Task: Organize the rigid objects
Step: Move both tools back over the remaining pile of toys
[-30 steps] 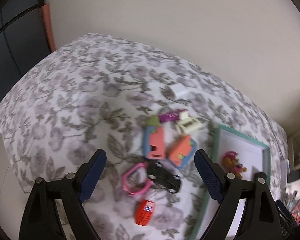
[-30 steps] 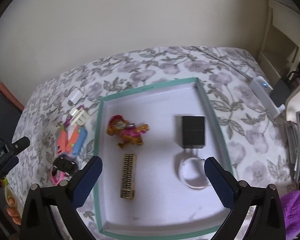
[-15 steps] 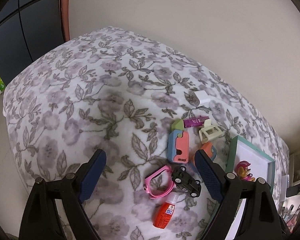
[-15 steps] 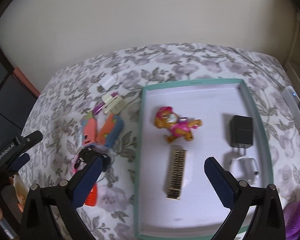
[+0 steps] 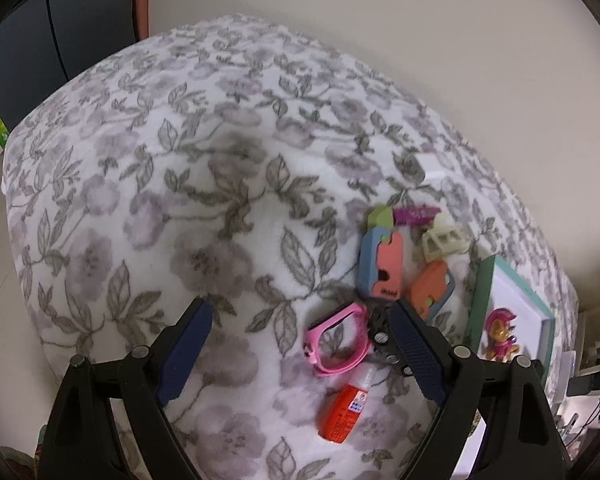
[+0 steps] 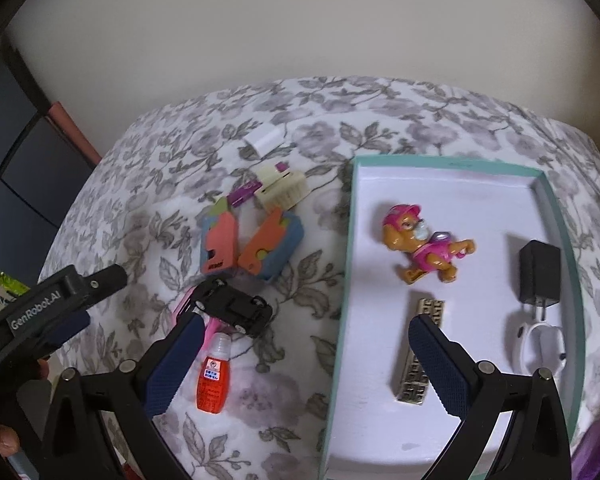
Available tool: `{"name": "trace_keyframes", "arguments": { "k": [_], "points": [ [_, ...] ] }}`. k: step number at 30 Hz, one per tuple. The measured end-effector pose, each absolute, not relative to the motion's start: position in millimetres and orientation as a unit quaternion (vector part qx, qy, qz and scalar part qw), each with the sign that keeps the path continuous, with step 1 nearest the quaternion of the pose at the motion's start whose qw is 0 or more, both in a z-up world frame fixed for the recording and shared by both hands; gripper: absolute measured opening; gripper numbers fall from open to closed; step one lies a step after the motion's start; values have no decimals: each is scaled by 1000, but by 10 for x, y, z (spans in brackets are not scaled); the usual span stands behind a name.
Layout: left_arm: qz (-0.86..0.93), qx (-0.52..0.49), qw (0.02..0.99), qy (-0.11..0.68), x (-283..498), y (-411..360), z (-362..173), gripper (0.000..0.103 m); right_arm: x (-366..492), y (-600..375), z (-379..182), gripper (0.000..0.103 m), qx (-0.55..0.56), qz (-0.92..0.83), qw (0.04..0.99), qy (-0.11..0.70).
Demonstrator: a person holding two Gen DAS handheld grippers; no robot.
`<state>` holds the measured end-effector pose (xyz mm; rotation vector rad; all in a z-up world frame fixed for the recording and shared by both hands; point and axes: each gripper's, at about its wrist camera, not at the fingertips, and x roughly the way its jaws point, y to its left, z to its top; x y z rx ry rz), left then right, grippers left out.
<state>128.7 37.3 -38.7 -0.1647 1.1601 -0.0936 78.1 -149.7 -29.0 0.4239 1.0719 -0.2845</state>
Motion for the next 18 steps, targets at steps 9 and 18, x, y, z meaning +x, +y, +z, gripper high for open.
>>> {"name": "trace_keyframes", "arguments": {
  "k": [9,18],
  "points": [
    [-7,-18,802,597,1308,380,-681,91,897,-1191,-541,97,170,-103,815,544],
    [15,-21,784,620,1364,491,-814,91,975,-860,-817,92,131,-76,799,582]
  ]
}}
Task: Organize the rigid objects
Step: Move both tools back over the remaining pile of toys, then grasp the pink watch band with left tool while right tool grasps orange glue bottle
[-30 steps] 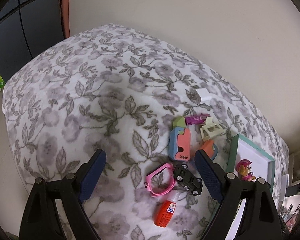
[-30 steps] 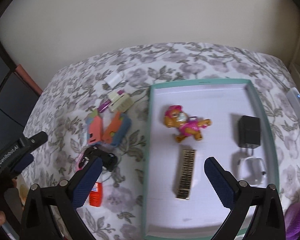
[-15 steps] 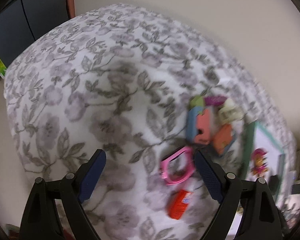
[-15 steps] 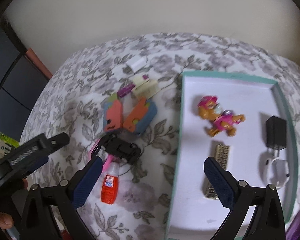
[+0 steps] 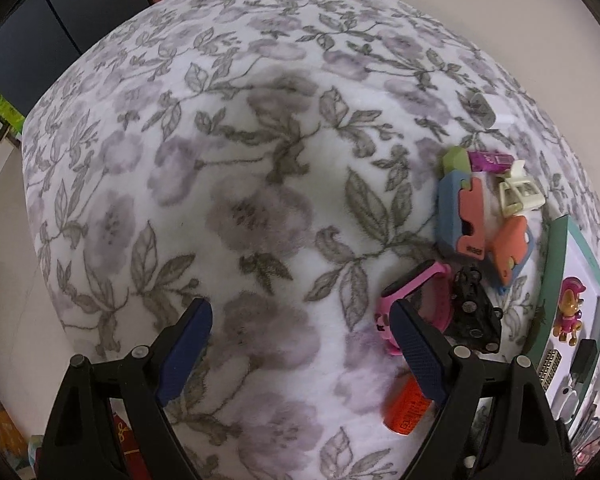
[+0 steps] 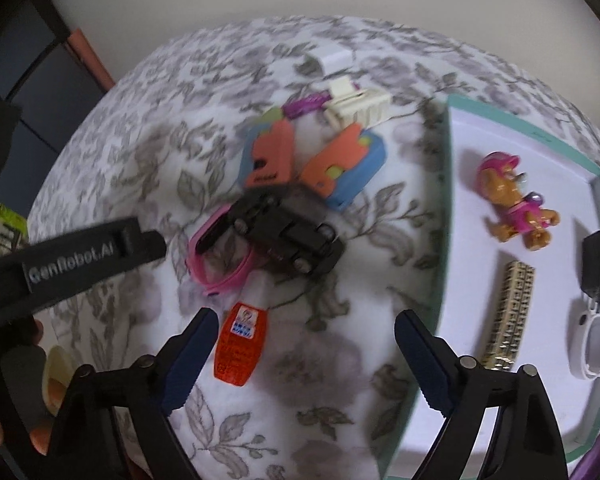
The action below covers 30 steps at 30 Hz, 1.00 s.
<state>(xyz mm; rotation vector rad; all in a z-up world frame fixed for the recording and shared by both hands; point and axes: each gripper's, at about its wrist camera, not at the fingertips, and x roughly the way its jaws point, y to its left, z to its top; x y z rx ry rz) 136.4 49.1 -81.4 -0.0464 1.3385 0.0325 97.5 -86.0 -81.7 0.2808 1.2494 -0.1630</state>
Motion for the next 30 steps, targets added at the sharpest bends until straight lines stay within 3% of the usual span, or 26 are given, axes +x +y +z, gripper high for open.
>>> {"name": "trace_keyframes", "arguments": {
  "k": [12,21,30],
  "points": [
    [-2,-3,772,636,1379,393,-929,91,974,-725,-1017,90,93,-73,787,605],
    [-35,-5,779,626,1482,209,-982,91,912,-902,-985,79,115,-87,788,598],
    [-48,62,789,609,1542,-213,-1088,90,973,-880,-1003,71,106,-87,791,596]
  ]
}}
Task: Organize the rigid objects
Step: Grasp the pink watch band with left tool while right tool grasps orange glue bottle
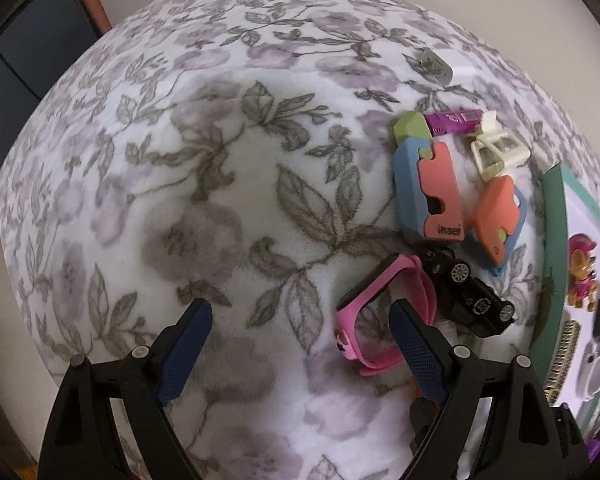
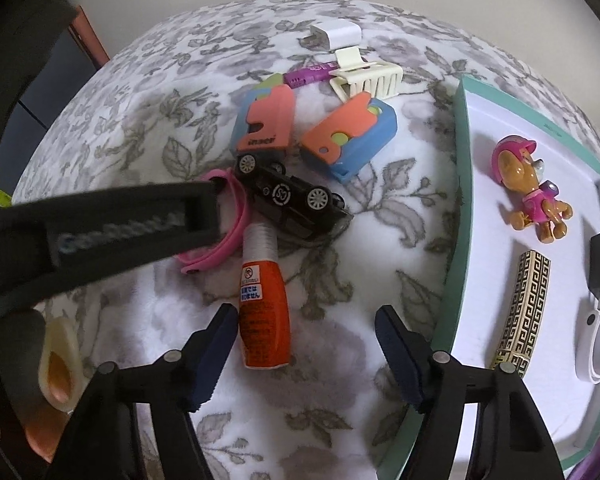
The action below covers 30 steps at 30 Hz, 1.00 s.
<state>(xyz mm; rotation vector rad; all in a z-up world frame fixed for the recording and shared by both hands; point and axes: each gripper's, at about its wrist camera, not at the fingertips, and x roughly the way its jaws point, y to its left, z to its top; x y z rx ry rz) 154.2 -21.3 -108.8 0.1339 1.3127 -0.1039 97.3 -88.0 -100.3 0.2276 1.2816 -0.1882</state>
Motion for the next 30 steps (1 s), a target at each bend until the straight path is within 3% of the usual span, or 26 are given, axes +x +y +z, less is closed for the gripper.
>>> {"name": "trace_keyframes", "arguments": {
  "k": [12,17,25,30],
  "points": [
    [-56,72,796,598,1676,-363,-1276,81,1015,-842,-1064,70,92,-98,796,591],
    [-82,83,799,590,1608,-473,-1212,56,1027,-839,-1057,56,86,-106,801,583],
    [-92,89,800,587,1571,-576,-1173,47,1040,-950,-1038,41,109,-112,803,575],
    [-89,91,802,584,1574,-568,-1136,22,1032,-964,-1032,41,118,-110,804,572]
  ]
}}
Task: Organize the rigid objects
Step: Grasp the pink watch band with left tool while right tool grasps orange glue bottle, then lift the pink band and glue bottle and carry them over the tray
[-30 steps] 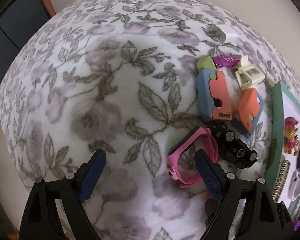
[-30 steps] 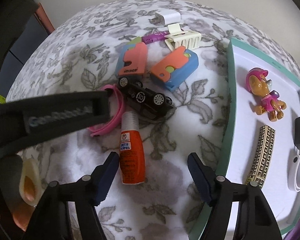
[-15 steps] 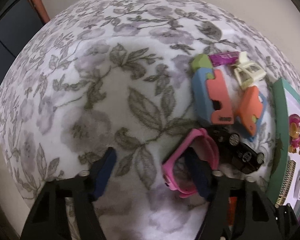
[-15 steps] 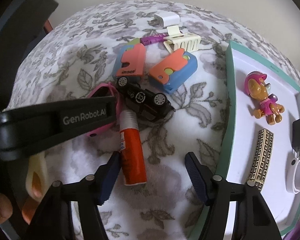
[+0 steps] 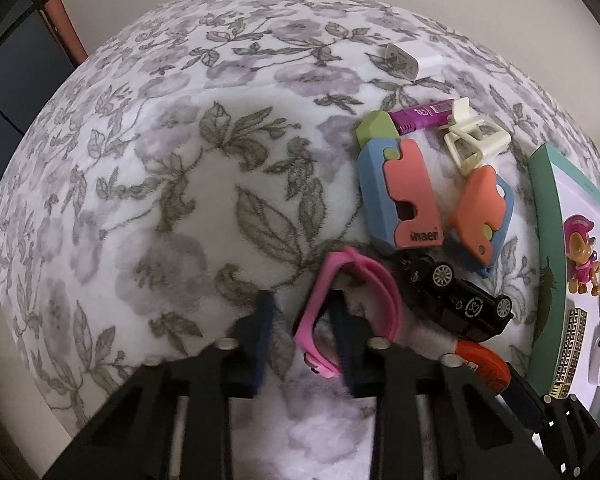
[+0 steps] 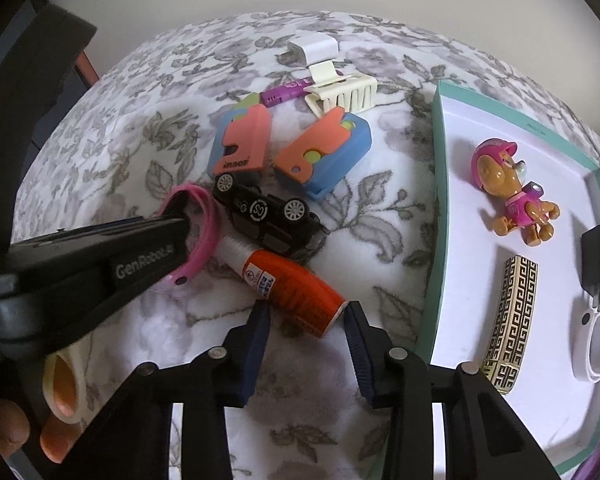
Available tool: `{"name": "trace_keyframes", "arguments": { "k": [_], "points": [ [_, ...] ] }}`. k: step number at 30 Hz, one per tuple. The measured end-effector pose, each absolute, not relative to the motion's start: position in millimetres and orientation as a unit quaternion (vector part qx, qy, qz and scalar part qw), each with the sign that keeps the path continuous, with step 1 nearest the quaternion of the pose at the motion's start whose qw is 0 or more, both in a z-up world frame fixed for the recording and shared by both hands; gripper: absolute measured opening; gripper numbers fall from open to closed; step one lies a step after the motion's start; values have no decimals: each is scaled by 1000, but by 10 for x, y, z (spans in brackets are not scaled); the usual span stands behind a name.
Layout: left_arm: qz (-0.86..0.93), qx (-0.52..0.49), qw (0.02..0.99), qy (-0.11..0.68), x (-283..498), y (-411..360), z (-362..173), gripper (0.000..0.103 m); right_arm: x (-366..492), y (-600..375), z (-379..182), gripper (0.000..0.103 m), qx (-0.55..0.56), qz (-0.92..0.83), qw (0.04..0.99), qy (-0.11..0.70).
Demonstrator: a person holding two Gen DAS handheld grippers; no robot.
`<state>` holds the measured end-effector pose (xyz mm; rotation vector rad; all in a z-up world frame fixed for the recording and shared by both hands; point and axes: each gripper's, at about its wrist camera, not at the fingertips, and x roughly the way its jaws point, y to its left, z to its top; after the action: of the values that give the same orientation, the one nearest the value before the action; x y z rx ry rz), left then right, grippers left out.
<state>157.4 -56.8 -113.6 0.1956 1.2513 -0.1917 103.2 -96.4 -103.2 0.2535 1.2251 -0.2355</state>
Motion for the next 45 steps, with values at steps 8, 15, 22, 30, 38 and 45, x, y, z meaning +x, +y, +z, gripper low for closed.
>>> {"name": "trace_keyframes", "arguments": {
  "k": [8,15,22,30,38,45],
  "points": [
    [-80,73,798,592,1642,-374,-1132,13,993,-1044,-1026,39,153,-101,803,567],
    [-63,54,801,593,1687,-210,-1080,12,948,-1082,-990,36,167,-94,803,564],
    [-62,40,810,582,1719,-83,-933,12,910,-1110,-932,33,174,-85,806,559],
    [-58,48,812,579,1704,-109,-886,12,868,-1090,-982,33,167,-81,798,573],
    [-55,60,790,608,1685,-114,-1044,12,877,-969,-996,32,147,-64,788,595],
    [-54,60,784,616,1684,-83,-1099,12,915,-970,-981,33,148,-70,787,595]
  ]
}}
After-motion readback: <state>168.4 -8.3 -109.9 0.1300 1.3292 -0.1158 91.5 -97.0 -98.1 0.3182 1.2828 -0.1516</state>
